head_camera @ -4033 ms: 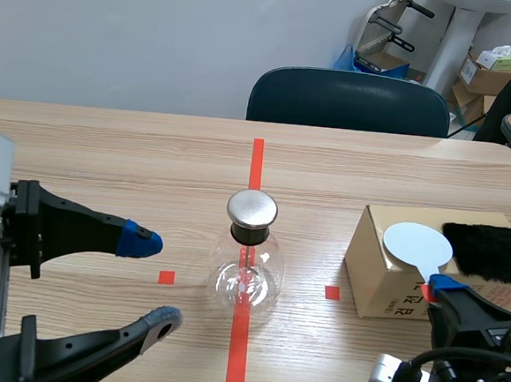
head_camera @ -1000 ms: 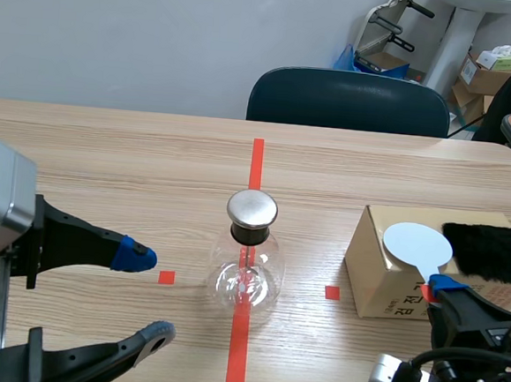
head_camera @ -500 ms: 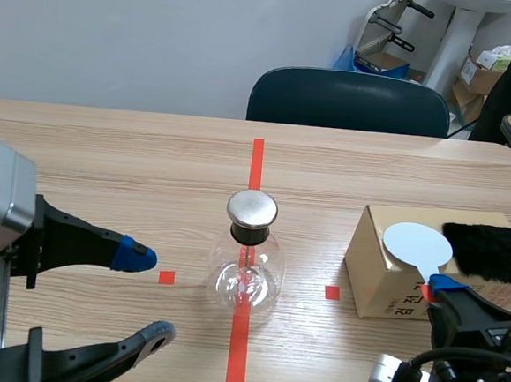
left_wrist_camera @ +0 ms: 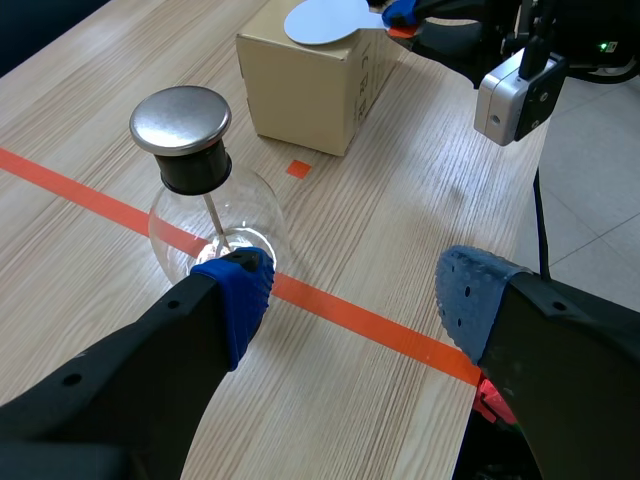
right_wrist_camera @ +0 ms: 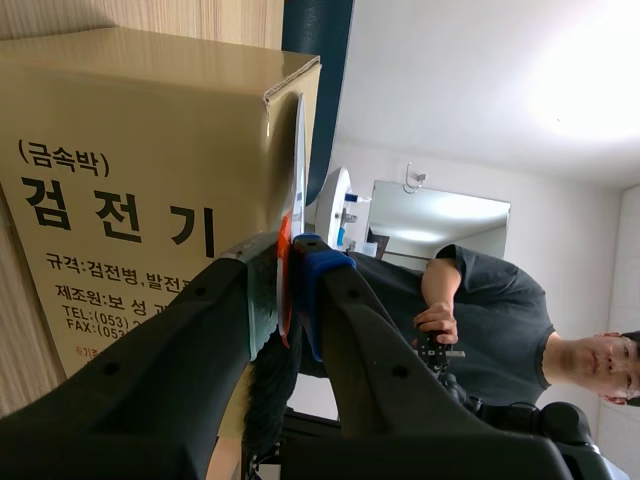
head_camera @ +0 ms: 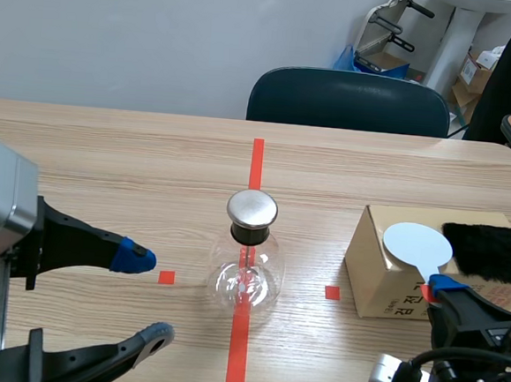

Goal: Do the electroscope experiment

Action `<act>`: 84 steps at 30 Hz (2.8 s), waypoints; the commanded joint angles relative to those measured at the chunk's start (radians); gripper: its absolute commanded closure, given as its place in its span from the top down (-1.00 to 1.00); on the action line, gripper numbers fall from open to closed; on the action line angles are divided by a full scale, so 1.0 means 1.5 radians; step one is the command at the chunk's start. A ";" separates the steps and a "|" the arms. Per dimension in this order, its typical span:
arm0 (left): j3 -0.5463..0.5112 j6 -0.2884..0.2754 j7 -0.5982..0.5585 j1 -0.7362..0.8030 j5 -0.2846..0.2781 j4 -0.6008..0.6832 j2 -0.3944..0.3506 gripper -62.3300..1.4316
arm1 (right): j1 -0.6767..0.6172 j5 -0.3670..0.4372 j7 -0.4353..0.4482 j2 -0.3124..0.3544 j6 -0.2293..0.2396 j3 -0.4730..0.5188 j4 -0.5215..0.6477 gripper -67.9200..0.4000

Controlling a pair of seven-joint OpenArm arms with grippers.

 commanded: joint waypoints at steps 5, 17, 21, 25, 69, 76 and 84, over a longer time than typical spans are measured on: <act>0.002 0.002 -0.006 0.002 -0.007 0.005 0.000 0.22 | 0.004 0.000 -0.002 0.011 -0.007 0.001 0.006 -0.96; 0.002 0.032 -0.004 0.002 -0.006 0.004 0.007 0.22 | 0.004 0.001 -0.011 0.011 -0.077 0.001 0.006 -0.96; 0.002 0.032 -0.004 0.002 -0.006 -0.003 0.007 0.22 | 0.006 0.011 -0.013 0.011 -0.103 0.001 0.016 -0.96; 0.002 0.032 -0.004 0.002 -0.006 -0.015 0.007 0.20 | 0.006 0.028 -0.016 0.011 -0.103 0.002 0.063 -0.95; 0.154 0.067 -0.007 -0.214 0.084 -0.315 0.197 -0.90 | 0.181 -0.119 -0.312 0.037 -0.103 -0.322 -0.011 -0.94; 0.173 0.067 -0.011 -0.252 0.083 -0.379 0.242 -0.90 | 0.181 -0.119 -0.313 0.037 -0.103 -0.321 -0.011 -0.94; 0.173 0.082 -0.030 -0.264 0.083 -0.397 0.275 -0.90 | 0.181 -0.120 -0.314 0.037 -0.103 -0.320 -0.011 -0.94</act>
